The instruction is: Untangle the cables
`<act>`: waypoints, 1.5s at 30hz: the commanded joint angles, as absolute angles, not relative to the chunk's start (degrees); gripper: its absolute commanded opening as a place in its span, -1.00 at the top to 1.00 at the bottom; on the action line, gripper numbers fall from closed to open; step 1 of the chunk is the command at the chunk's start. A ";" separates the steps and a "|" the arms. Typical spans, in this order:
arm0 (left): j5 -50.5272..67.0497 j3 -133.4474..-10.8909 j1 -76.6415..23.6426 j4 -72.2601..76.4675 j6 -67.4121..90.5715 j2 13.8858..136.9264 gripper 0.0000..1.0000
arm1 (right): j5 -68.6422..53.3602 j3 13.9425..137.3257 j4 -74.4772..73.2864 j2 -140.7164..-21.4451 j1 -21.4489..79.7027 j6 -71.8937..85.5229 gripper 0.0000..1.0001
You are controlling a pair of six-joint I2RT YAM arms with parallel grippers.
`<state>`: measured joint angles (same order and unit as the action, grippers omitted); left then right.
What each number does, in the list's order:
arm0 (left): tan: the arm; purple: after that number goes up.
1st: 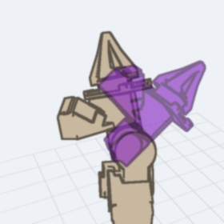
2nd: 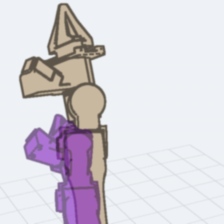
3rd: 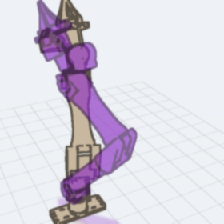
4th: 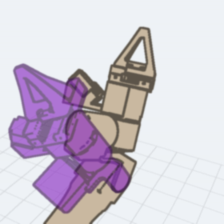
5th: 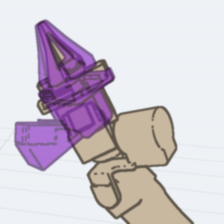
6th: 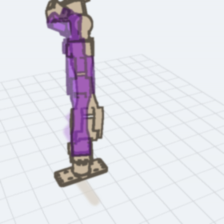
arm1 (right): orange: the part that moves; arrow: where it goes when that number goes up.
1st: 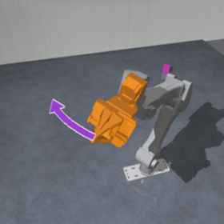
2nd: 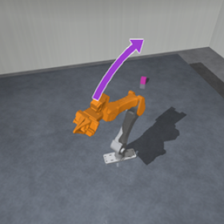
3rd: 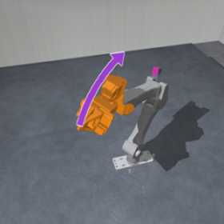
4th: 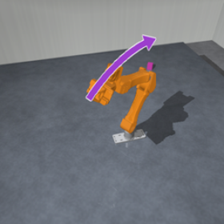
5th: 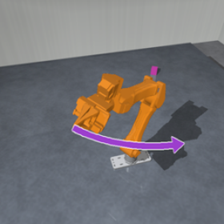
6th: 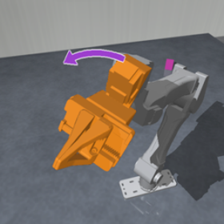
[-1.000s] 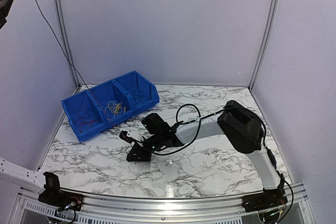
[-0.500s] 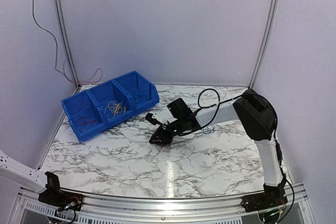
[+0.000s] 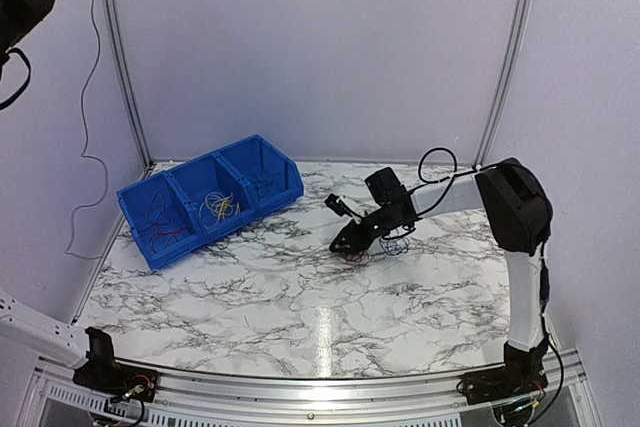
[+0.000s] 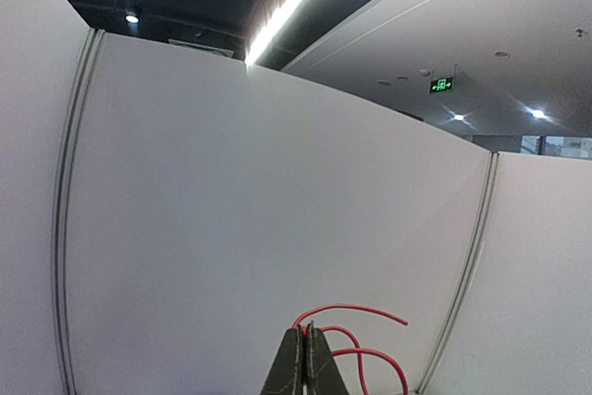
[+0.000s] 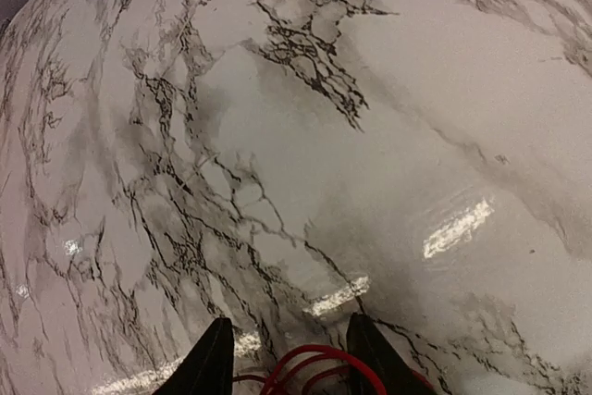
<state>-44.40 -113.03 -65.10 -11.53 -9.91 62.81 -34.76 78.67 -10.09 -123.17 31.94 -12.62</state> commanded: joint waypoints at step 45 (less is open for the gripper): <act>-41.32 -100.81 -28.03 -23.62 -15.45 67.23 1.00 | -32.07 82.35 -25.22 -113.54 31.02 -22.54 -0.10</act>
<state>-44.86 -102.76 -30.72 -24.45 -18.24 69.28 -31.03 81.14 -24.51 -112.42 30.96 -21.58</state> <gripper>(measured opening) 0.013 0.547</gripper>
